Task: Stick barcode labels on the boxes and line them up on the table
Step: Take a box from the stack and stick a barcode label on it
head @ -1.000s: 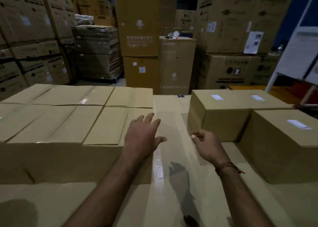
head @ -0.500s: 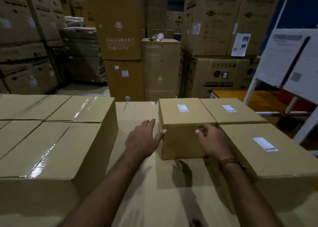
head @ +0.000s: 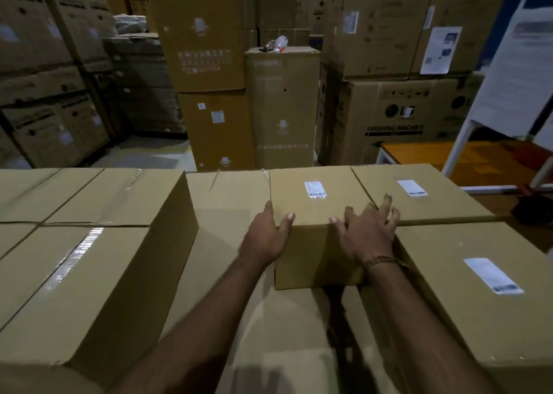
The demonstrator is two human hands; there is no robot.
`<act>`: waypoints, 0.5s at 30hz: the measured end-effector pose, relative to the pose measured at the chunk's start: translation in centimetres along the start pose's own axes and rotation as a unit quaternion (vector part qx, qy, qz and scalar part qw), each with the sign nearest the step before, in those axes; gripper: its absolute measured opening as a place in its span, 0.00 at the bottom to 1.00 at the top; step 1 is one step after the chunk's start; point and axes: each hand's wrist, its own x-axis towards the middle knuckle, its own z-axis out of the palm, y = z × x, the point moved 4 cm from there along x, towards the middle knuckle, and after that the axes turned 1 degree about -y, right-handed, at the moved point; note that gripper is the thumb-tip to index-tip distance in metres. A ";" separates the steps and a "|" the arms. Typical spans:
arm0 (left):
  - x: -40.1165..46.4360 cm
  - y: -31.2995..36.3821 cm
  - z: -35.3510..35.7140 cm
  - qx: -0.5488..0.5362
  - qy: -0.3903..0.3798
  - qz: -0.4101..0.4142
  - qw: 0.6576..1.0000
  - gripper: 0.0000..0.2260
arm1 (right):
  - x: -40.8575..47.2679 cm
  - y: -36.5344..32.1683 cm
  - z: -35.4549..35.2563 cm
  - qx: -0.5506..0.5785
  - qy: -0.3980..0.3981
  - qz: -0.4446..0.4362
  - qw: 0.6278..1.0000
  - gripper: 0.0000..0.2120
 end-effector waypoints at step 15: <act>-1.6 -3.6 -0.8 -0.169 0.026 -0.125 0.977 0.28 | -3.4 -0.8 -0.9 0.179 0.123 0.025 0.976 0.22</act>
